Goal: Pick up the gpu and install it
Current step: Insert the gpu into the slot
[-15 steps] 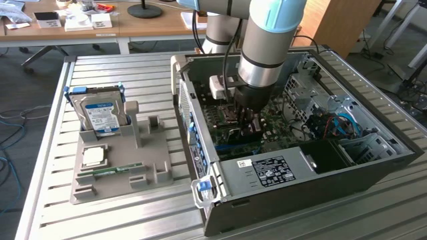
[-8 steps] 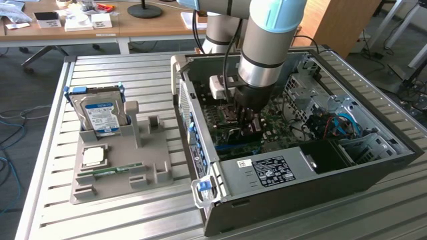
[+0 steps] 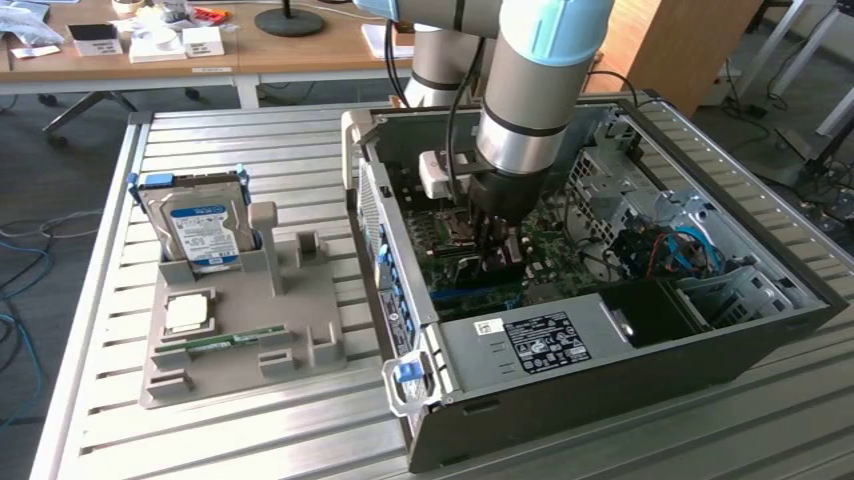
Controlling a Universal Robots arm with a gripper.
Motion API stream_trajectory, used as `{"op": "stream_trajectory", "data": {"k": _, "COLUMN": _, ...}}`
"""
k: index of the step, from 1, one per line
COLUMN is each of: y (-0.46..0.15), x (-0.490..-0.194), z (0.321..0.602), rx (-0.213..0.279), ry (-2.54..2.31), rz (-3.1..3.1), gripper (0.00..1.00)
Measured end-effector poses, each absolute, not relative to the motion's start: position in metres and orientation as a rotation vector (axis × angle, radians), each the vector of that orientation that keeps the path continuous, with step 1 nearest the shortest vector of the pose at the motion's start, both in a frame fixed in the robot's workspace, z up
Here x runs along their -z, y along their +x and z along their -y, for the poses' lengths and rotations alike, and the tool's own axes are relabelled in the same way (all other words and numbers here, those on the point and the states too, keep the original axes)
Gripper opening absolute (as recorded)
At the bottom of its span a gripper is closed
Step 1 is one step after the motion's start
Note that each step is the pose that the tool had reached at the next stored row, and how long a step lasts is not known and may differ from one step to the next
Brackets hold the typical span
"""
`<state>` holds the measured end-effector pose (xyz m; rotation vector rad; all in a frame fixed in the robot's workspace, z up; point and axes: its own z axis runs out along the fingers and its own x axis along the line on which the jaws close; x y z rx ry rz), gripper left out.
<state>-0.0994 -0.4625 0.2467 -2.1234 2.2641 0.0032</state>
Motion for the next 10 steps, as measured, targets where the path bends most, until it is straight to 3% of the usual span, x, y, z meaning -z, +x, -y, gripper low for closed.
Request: {"op": "stream_trajectory", "data": {"k": 10, "y": -0.0949, "x": -0.2467, "z": 0.4625, "rx": -0.003, "ry": -2.123, "rz": -2.264, "gripper": 0.27}}
